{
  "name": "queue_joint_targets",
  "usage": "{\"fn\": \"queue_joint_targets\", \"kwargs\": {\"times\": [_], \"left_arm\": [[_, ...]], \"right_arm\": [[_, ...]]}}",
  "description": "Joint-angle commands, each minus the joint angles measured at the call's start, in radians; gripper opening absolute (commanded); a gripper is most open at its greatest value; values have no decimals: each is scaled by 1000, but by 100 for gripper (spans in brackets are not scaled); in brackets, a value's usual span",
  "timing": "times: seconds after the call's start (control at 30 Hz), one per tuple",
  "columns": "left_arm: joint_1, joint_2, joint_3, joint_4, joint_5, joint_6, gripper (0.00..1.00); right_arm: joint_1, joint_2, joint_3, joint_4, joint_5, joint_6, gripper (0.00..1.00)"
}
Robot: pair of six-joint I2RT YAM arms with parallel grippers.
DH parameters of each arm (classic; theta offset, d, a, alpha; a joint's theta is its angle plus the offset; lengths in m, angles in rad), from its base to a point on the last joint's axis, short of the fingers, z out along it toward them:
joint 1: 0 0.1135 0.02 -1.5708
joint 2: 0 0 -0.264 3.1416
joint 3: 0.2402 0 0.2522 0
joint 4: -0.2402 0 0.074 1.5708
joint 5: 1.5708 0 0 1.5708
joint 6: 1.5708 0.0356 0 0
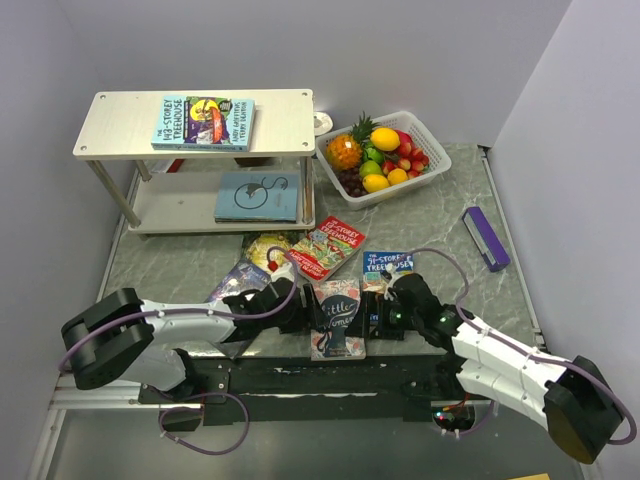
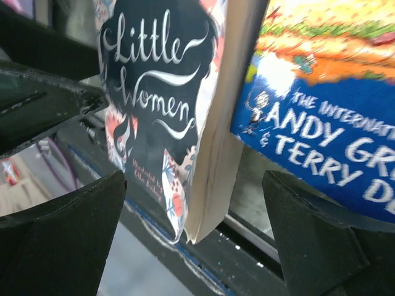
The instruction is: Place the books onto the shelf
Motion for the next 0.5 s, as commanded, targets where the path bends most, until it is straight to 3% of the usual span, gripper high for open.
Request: {"fn": "queue_joint_targets", "kwargs": {"times": [0.0, 0.27, 0.47], "left_arm": [[-10, 53, -68, 66, 58, -31, 77], [-10, 100, -140, 289, 196, -16, 79], [-11, 130, -179, 447, 303, 10, 75]], "right_arm": [[12, 41, -51, 6, -25, 26, 100], [17, 180, -104, 205, -146, 58, 87], [28, 168, -121, 289, -203, 78, 59]]}}
